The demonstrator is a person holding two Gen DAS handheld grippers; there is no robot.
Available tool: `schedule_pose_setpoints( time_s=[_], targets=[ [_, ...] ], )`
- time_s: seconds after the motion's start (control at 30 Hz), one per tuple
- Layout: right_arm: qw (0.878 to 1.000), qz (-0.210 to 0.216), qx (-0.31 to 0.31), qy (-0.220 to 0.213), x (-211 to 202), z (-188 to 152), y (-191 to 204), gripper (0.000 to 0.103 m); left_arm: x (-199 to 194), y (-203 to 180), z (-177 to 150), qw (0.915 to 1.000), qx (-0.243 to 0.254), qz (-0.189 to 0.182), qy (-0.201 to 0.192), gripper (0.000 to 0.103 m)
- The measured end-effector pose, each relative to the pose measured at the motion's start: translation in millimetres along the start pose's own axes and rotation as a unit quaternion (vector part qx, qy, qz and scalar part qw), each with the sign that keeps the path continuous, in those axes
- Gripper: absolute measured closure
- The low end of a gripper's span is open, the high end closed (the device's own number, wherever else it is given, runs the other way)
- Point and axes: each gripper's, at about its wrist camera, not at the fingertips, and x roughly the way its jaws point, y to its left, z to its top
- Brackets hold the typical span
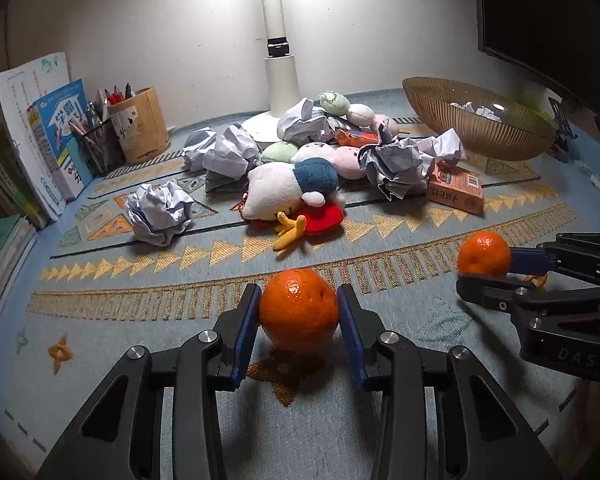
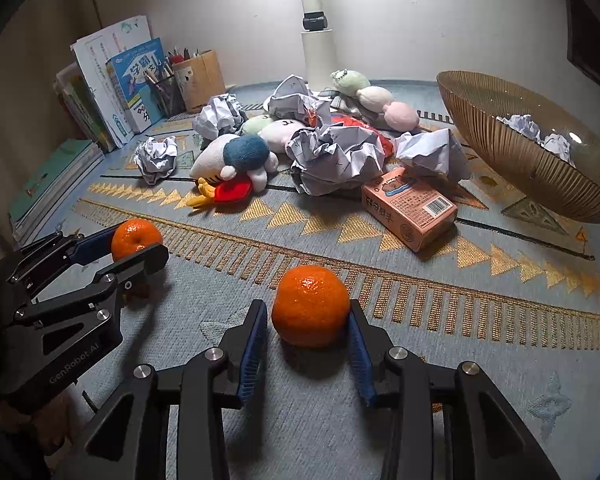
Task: Organize objects
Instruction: 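Grasp an orange with the left tool while the right tool grasps another orange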
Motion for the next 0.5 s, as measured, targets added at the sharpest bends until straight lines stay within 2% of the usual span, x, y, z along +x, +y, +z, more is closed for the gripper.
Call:
schedule_pose_setpoints(
  time_s=[0.23, 0.5],
  targets=[
    [0.998, -0.026, -0.045, -0.019, -5.0, -0.8, 15.2, 0.065, 0.0, 0.0, 0.0, 1.0, -0.001, -0.002, 0.0, 0.067],
    [0.998, -0.033, -0.047, -0.004, 1.1, 0.5, 16.7, 0.065, 0.4, 1.0, -0.1, 1.0, -0.001, -0.001, 0.001, 0.067]
  ],
)
